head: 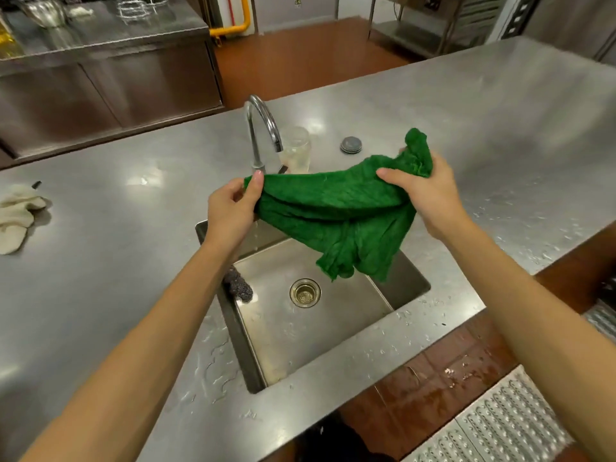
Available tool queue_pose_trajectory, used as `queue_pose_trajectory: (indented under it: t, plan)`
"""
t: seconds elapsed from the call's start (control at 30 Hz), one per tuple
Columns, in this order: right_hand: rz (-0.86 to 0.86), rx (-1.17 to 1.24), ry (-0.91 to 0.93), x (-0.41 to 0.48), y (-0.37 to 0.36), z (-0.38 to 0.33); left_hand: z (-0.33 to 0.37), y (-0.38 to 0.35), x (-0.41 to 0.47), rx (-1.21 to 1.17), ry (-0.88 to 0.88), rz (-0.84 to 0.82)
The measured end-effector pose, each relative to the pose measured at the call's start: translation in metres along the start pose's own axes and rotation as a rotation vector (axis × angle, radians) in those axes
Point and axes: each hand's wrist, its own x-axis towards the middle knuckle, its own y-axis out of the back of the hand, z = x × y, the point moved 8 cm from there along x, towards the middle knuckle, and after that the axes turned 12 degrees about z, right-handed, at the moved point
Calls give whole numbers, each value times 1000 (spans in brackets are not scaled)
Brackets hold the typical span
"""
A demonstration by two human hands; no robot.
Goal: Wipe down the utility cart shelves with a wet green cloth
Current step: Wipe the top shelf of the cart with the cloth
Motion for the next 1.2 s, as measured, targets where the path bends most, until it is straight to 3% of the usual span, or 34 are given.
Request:
queue_pose_trajectory:
  t: [0.2,0.33,0.63,0.83,1.03,1.2]
  plan:
    - [10,25,-23,-20,60,2,32,-42,-13,-18,-70,-152]
    - [-7,-119,15,-43,105,4,53,-95,-40,19,-141,-339]
    - [298,-551,176,-74,244,-7,89,-220,-140,69,-237,-576]
    - [510,-492,119,-93,362,10,103,-293,-205,-110,-34,-725]
    - [403,-411,58,-113,462,33,115,-385,-307,-149,-16,-887]
    - [351,-516,-87,-125,560,65,129,-460,-395,-183,37,-1055]
